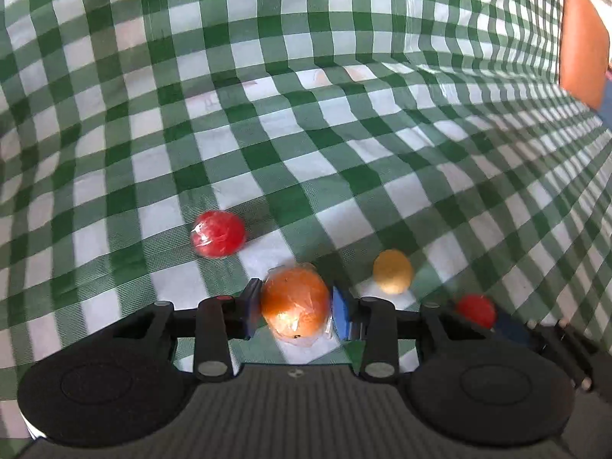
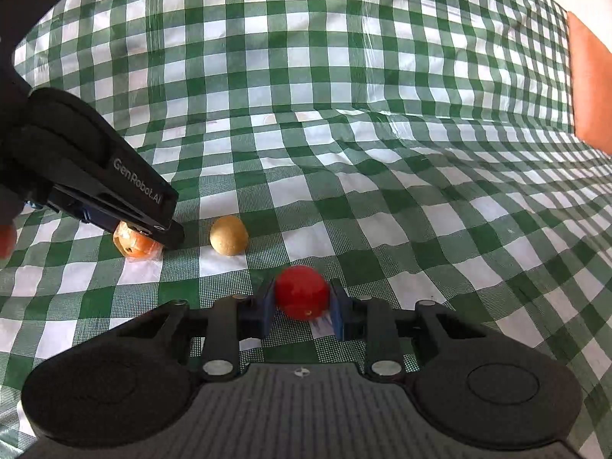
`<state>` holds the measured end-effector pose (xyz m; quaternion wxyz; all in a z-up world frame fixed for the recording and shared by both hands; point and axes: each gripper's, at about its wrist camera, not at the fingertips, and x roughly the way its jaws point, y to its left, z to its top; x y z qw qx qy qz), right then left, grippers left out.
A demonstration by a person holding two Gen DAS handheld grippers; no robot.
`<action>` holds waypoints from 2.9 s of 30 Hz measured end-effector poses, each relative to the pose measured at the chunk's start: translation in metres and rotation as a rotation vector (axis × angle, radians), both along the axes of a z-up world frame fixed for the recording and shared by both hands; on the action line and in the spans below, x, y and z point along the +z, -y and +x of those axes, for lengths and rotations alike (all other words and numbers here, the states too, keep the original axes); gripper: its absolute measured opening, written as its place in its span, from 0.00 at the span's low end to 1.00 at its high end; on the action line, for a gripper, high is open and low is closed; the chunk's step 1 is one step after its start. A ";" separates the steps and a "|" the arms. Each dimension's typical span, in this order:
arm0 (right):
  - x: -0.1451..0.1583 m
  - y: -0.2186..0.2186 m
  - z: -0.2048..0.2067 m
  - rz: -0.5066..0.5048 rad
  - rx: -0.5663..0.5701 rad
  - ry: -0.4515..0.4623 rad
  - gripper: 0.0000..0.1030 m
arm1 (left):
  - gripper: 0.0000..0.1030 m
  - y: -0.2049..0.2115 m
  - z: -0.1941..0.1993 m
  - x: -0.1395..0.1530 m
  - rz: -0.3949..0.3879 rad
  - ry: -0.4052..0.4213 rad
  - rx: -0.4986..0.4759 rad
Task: Organize fruits
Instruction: 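Grasp a wrapped orange with the left tool while the right grasps a red fruit, then carry the orange and red fruit over the plate and open both tools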
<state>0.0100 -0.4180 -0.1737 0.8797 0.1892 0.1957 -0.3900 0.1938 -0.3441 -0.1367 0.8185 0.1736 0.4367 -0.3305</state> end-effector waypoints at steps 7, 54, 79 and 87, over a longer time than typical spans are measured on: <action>0.019 0.001 -0.015 -0.023 -0.081 0.044 0.29 | 0.41 -0.042 -0.029 0.041 -0.009 0.021 0.054; 0.211 -0.312 -0.097 -0.160 0.581 0.071 0.29 | 0.41 -0.399 -0.206 0.170 -0.074 0.066 0.519; 0.127 -0.264 0.022 -0.054 0.681 -0.075 0.29 | 0.41 -0.340 -0.100 0.067 0.050 -0.038 0.427; 0.113 -0.251 0.049 -0.033 0.724 -0.109 0.32 | 0.93 -0.332 -0.083 0.063 0.057 0.026 0.406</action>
